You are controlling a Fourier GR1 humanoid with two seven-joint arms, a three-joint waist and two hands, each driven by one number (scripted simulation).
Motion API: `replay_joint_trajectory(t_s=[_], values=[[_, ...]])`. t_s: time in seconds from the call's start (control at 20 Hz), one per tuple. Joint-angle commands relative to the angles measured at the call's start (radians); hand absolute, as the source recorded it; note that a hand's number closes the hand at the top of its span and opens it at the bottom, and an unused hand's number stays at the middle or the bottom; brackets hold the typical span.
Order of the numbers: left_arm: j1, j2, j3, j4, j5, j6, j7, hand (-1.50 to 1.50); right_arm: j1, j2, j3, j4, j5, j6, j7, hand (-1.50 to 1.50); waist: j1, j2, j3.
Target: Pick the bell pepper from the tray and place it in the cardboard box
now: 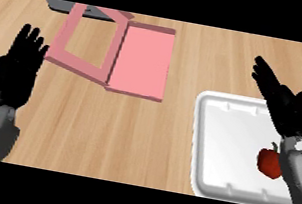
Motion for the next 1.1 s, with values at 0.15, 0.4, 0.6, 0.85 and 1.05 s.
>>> replay_joint_trajectory(t_s=[0.15, 0.4, 0.6, 0.85, 1.05], values=[[0.125, 0.228, -0.024, 0.088, -0.218, -0.042, -0.034, 0.00, 0.211, -0.008, -0.126, -0.051, -0.071, -0.038, -0.127, -1.50, -0.053, -0.035, 0.006], [0.181, 0.301, -0.051, 0.141, -0.296, -0.065, -0.065, 0.00, 0.305, -0.313, 0.015, -0.011, 0.368, -0.056, -0.243, -1.50, -0.054, -0.024, 0.001], [0.206, 0.298, -0.053, 0.187, -0.326, -0.066, -0.120, 0.00, 0.507, -0.098, -0.169, 0.041, 0.070, -0.093, -0.594, -1.50, -0.058, -0.034, 0.007], [0.114, 0.276, -0.060, 0.274, -0.345, -0.114, -0.143, 0.00, 0.540, -0.154, -0.238, 0.221, 0.060, 0.066, -0.939, -1.50, -0.019, -0.029, 0.004], [0.140, 0.262, -0.083, 0.223, -0.383, -0.089, -0.134, 0.00, 0.477, -0.300, -0.258, 0.294, 0.202, -0.006, -0.897, -1.50, -0.004, -0.029, 0.003]])
